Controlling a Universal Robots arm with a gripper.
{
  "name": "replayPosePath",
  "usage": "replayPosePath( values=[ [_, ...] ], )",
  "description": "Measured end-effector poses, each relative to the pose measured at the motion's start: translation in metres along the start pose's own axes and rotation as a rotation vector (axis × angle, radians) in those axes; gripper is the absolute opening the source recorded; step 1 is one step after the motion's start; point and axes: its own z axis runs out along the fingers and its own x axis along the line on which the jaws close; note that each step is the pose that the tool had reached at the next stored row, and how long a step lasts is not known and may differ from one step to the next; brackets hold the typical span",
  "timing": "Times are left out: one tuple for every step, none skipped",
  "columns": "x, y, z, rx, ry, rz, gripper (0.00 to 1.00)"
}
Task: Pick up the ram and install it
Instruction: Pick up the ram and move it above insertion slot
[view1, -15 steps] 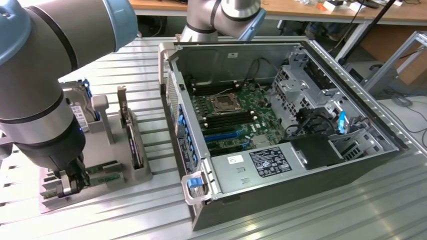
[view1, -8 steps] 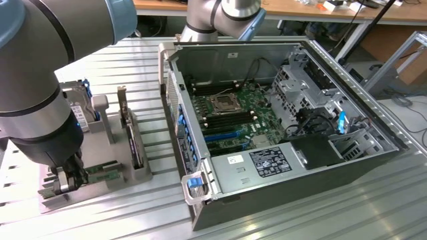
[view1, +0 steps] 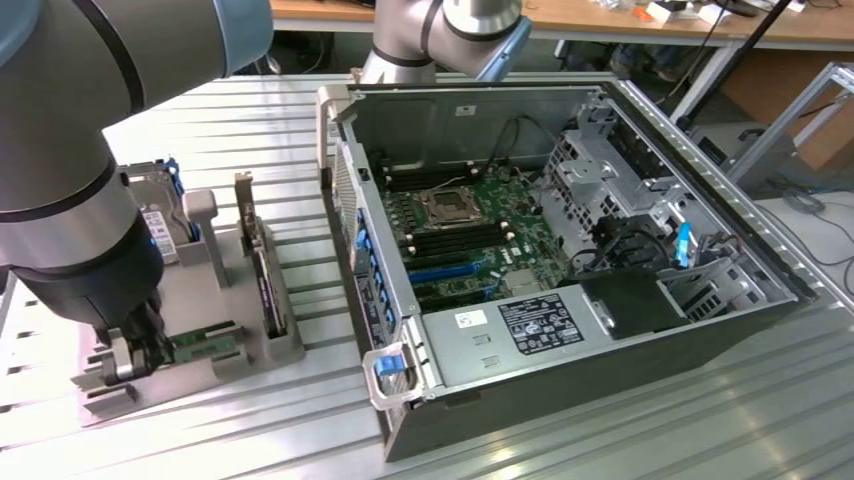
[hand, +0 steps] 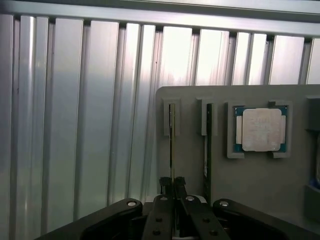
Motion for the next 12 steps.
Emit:
replayPosePath(
  values=[
    [0.0,0.0,-0.0006,0.0002,-0.0002,0.0,0.12],
    [0.0,0.0,-0.0019,0.0,0.0,0.0,0.12],
    [0.0,0.0,-0.0032,0.0001,-0.0001,0.0,0.12],
    [0.0,0.0,-0.0045,0.0001,-0.0001,0.0,0.12],
    [0.0,-0.0001,-0.0062,0.0001,-0.0001,0.0,0.12],
    [0.0,-0.0001,-0.0074,0.0002,-0.0001,0.0,0.12],
    [0.0,-0.0001,-0.0085,0.0001,-0.0001,0.0,0.12],
    [0.0,-0.0001,-0.0094,0.0001,-0.0001,0.0,0.12],
    [0.001,-0.0001,-0.011,0.0001,-0.0001,0.0,0.12],
    [0.001,-0.0001,-0.0122,-0.0002,0.0001,0.0,0.12],
    [0.001,-0.0001,-0.0128,0.0,0.0,0.0,0.12],
    [0.001,-0.0001,-0.0141,0.0001,-0.0001,0.0,0.12]
  ],
)
